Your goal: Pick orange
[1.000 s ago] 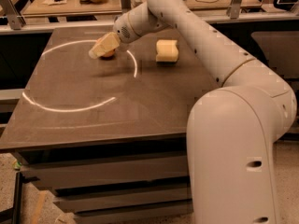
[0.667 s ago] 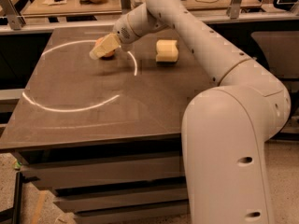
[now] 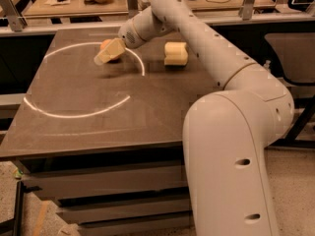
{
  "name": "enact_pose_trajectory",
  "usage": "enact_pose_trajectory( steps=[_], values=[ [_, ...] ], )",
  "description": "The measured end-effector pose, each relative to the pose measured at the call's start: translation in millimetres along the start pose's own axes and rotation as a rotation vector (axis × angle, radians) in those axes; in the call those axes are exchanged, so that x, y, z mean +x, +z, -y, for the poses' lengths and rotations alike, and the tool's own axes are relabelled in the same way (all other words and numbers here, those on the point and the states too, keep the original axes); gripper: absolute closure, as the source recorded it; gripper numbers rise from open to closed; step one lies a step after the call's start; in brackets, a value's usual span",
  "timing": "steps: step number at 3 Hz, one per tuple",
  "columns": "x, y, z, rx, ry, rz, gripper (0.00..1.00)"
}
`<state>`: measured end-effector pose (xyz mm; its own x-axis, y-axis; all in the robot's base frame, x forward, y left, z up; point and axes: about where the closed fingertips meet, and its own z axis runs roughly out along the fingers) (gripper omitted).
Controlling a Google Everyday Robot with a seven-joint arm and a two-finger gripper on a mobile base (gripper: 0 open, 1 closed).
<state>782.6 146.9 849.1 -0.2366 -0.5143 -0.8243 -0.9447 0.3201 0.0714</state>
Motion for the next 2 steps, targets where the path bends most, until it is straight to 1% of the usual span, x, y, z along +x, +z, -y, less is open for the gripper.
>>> enact_pose_trajectory(
  steps=[1, 2],
  values=[
    [2.3, 6.7, 1.9, -0.013, 0.0, -0.01, 0.18],
    [1.0, 10.8, 1.5, -0.027, -0.013, -0.009, 0.41]
  ],
)
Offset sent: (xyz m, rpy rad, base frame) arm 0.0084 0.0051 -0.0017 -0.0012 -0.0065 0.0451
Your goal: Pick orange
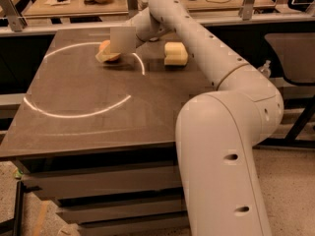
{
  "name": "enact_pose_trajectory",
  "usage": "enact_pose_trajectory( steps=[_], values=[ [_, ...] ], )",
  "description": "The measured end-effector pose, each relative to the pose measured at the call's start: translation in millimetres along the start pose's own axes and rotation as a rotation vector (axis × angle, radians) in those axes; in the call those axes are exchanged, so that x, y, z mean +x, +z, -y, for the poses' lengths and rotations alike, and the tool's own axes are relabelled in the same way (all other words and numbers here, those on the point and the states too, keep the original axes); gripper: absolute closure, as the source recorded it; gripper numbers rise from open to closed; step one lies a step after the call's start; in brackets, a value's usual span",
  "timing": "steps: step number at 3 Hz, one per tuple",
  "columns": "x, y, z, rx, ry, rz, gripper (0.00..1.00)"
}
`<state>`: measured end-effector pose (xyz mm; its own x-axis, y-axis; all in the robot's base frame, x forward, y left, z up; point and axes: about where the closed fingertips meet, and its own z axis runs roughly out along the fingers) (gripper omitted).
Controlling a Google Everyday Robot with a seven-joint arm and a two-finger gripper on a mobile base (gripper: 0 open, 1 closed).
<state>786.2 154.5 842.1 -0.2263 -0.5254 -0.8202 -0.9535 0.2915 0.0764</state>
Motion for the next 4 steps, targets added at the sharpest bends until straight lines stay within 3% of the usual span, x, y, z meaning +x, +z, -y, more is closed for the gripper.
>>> enact_pose_trajectory(
  steps=[1, 2, 3, 4],
  values=[
    [-3, 1, -1, -0.012, -0.021, 0.006, 0.65],
    [-21, -18, -2, -0.001, -0.062, 0.073, 0.87],
    [-53, -66, -19, 0.015, -0.123, 0.211, 1.0],
    [-76, -110, -52, -0.026, -0.159, 0.35, 1.0]
  ],
)
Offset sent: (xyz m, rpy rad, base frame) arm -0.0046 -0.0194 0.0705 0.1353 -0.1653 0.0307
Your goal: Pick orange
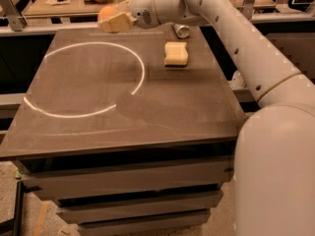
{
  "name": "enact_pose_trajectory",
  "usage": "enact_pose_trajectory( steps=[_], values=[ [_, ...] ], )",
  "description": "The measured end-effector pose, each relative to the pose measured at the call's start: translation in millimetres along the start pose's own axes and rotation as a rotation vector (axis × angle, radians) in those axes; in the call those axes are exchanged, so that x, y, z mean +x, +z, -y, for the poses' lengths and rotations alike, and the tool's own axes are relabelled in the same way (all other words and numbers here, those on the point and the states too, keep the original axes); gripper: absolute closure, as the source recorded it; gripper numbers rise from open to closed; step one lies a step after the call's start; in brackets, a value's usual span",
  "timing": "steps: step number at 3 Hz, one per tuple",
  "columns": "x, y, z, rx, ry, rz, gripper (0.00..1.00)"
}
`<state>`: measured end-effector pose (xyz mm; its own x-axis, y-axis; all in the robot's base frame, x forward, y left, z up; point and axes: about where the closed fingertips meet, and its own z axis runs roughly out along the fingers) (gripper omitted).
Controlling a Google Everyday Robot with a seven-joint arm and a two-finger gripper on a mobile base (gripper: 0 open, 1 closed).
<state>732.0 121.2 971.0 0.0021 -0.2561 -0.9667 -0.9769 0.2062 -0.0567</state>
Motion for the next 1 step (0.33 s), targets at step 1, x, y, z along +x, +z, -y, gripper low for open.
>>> enact_pose_trajectory(
  steps=[1],
  values=[
    [-5.4, -1.1, -5.6, -0.013, 0.001, 0.024, 1.0]
  ],
)
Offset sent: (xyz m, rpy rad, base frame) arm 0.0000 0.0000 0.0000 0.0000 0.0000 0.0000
